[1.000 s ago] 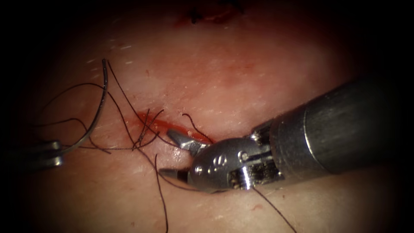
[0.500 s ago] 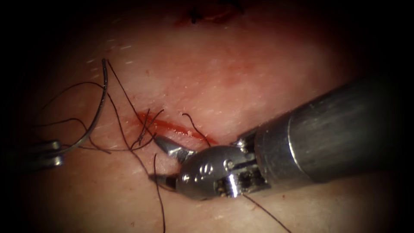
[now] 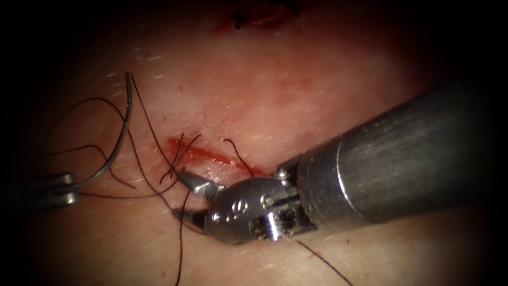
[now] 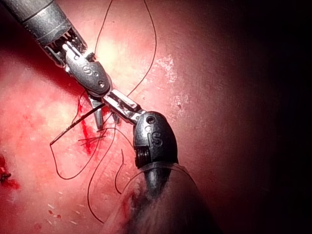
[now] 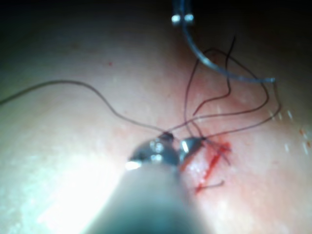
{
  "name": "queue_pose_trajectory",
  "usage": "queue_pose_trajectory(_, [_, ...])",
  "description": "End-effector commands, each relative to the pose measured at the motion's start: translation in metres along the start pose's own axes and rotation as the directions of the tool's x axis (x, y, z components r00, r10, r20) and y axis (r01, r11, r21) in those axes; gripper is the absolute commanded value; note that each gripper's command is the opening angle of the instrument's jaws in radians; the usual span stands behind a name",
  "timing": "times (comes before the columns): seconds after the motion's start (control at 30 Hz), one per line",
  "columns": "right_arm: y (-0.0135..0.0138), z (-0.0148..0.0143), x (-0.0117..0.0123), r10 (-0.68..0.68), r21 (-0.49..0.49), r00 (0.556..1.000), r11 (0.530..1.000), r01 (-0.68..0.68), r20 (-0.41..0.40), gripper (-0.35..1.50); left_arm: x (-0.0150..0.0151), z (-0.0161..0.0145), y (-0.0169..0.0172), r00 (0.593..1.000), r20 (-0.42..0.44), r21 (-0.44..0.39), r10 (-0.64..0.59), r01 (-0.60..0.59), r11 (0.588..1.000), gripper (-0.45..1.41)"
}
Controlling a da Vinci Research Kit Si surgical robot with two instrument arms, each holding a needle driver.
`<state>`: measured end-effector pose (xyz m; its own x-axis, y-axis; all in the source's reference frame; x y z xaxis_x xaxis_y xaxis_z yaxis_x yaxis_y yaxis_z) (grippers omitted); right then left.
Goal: Wound Closure
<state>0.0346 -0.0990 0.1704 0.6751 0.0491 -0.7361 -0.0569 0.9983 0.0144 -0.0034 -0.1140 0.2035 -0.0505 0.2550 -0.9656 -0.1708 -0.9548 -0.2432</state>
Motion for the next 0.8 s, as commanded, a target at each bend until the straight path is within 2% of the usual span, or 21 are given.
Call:
queue_pose_trajectory(0.03, [-0.0015, 0.0003, 0.0003, 0.002, 0.009, 1.0, 1.0, -0.002, 0.001, 0.0, -0.0001, 0.0009, 0.0016, 1.0, -0.003, 0.0, -0.008, 0.008, 1.0, -0.45])
queue_pose_trajectory(0.1, [-0.0015, 0.0001, 0.0002, 0.001, 0.015, 1.0, 1.0, -0.001, 0.007, -0.35, 0.0, 0.0009, 0.0016, 1.0, -0.003, 0.0, -0.008, 0.008, 1.0, -0.45])
queue_pose_trajectory(0.37, [-0.0018, -0.0009, -0.0001, -0.002, 0.043, 1.0, 0.999, 0.002, 0.006, -0.35, -0.0001, 0.0008, 0.0016, 1.0, -0.003, -0.001, -0.008, 0.008, 1.0, -0.45])
queue_pose_trajectory(0.63, [-0.0025, -0.0062, 0.0001, -0.005, 0.045, 1.0, 0.999, 0.006, -0.009, -0.35, -0.0001, 0.0006, 0.0015, 1.0, -0.004, -0.003, -0.008, 0.008, 1.0, -0.45])
queue_pose_trajectory(0.8, [-0.0028, -0.0073, 0.0004, 0.007, 0.025, 1.0, 1.0, -0.007, -0.004, -0.33, -0.0001, 0.0007, 0.0015, 1.0, -0.004, -0.003, -0.008, 0.008, 1.0, -0.45])
